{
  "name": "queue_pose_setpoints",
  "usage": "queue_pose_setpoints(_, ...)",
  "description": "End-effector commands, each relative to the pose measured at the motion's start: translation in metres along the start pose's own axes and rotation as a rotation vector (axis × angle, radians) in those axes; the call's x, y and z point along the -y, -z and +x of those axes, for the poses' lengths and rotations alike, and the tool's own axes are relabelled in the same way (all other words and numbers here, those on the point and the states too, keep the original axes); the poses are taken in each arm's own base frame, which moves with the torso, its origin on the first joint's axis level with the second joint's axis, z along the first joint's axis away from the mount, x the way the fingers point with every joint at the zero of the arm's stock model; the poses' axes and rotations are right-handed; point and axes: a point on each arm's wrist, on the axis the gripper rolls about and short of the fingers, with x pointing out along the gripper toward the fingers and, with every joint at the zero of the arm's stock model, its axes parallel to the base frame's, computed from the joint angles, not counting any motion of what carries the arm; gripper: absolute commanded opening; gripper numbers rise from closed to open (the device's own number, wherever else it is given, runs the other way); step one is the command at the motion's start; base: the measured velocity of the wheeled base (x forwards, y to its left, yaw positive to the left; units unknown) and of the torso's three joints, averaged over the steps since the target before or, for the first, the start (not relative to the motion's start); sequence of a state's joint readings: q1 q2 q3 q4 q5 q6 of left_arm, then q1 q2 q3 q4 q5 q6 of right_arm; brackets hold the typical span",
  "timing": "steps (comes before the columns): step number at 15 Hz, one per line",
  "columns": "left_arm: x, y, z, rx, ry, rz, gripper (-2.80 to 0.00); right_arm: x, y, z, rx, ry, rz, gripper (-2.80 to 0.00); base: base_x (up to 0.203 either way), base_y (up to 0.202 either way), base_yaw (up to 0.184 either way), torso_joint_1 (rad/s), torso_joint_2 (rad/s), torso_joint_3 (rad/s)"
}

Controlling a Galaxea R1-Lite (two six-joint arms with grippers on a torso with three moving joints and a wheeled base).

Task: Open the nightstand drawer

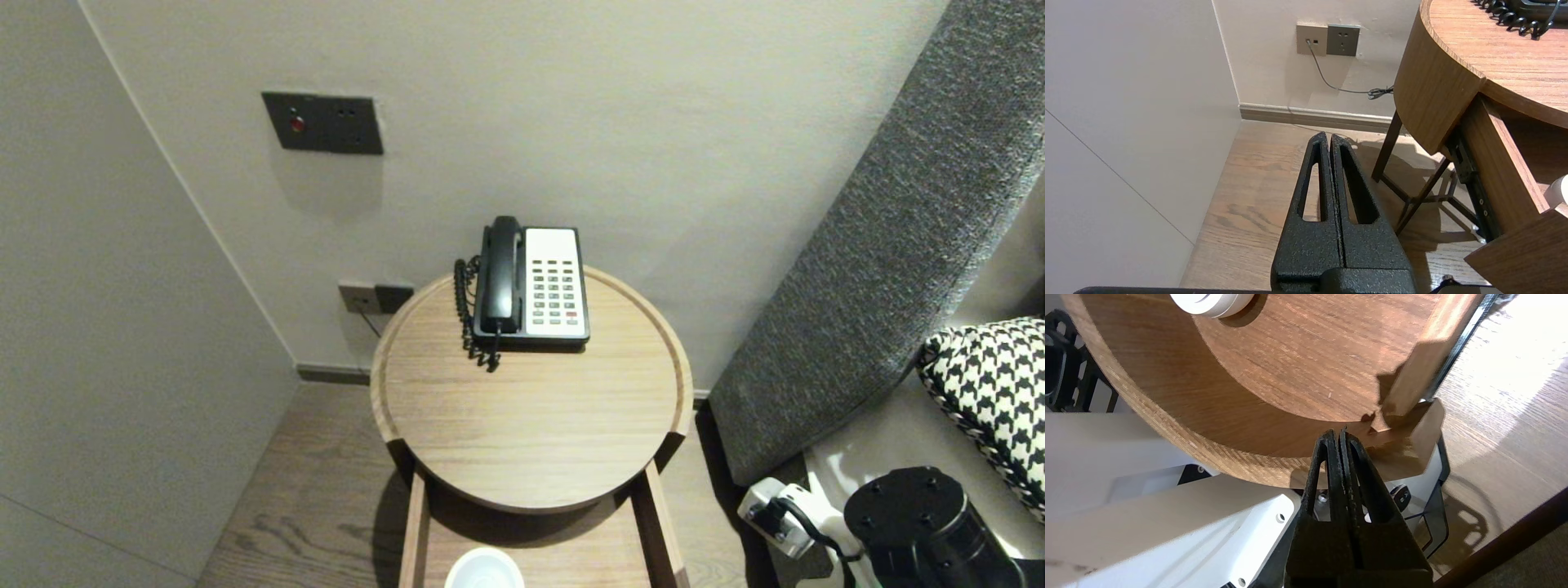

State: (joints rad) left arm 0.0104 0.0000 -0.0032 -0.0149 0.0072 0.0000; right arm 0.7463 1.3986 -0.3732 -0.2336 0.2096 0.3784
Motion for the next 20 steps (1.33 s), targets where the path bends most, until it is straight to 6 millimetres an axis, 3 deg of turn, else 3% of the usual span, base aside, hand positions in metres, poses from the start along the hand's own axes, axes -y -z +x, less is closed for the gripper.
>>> queue_pose_setpoints(1, 0.000, 0.000, 0.000, 0.002, -0.001, 0.000, -2.80, -0.001, -0.005, -0.002, 0.025, -0.002, 0.005, -2.80, 0.000, 0.000, 0.000, 0.000, 0.00, 0.000)
queue_pose_setpoints(5, 0.000, 0.000, 0.000, 0.002, -0.001, 0.000, -2.80, -0.002, -0.019, -0.009, 0.096, -0.007, 0.014, -2.80, 0.000, 0.000, 0.000, 0.000, 0.00, 0.000)
queue_pose_setpoints(11, 0.000, 0.000, 0.000, 0.002, -0.001, 0.000, -2.80, -0.019, -0.060, -0.023, 0.220, -0.043, 0.006, -2.80, 0.000, 0.000, 0.000, 0.000, 0.00, 0.000)
queue_pose_setpoints(14, 0.000, 0.000, 0.000, 0.002, -0.001, 0.000, -2.80, -0.026, -0.072, -0.035, 0.144, 0.003, 0.031, -2.80, 0.000, 0.000, 0.000, 0.000, 0.00, 0.000)
queue_pose_setpoints(20, 0.000, 0.000, 0.000, 0.002, -0.001, 0.000, -2.80, -0.033, -0.076, -0.057, 0.065, 0.058, 0.049, -2.80, 0.000, 0.000, 0.000, 0.000, 0.00, 0.000)
